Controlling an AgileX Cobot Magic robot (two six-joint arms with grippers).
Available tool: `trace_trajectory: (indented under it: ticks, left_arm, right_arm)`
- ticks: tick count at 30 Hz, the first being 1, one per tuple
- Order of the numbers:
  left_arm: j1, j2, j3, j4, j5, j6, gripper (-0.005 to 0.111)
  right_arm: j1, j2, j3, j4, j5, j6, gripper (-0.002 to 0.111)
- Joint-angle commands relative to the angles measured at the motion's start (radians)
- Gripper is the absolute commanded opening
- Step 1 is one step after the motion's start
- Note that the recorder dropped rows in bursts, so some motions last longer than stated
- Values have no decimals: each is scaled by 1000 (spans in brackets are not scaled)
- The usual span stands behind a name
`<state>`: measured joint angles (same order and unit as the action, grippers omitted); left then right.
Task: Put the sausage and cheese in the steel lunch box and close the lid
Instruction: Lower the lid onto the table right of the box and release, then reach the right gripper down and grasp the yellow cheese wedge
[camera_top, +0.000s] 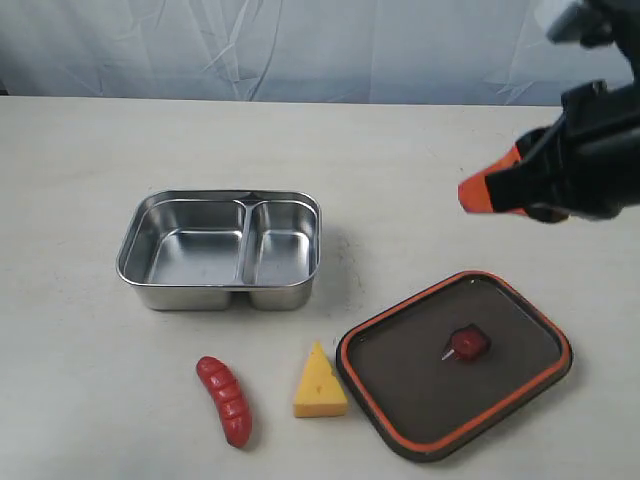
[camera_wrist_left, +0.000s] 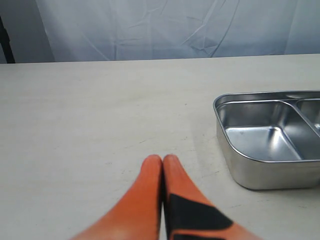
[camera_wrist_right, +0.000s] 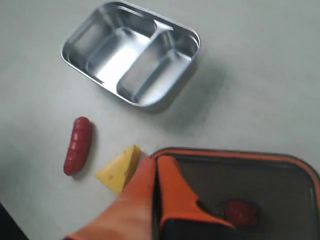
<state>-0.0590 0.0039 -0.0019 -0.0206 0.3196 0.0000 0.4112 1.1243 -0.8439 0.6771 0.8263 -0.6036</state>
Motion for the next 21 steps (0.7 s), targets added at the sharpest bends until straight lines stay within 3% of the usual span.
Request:
trace_trajectory:
  ticks: [1, 7, 11, 15, 21]
  left_arm:
    - [5, -4, 2, 1, -10, 0, 0]
    - [5, -4, 2, 1, -10, 0, 0]
    - [5, -4, 2, 1, -10, 0, 0]
    - [5, -4, 2, 1, -10, 0, 0]
    - [5, -4, 2, 1, -10, 0, 0]
  right_arm:
    - [-2, 14, 103, -23, -48, 35, 0]
    - [-2, 61, 187, 83, -31, 44, 0]
    - [64, 79, 189, 113, -60, -11, 0]
    - [207, 113, 172, 76, -129, 56, 0]
    - [473, 259, 43, -309, -233, 483, 0]
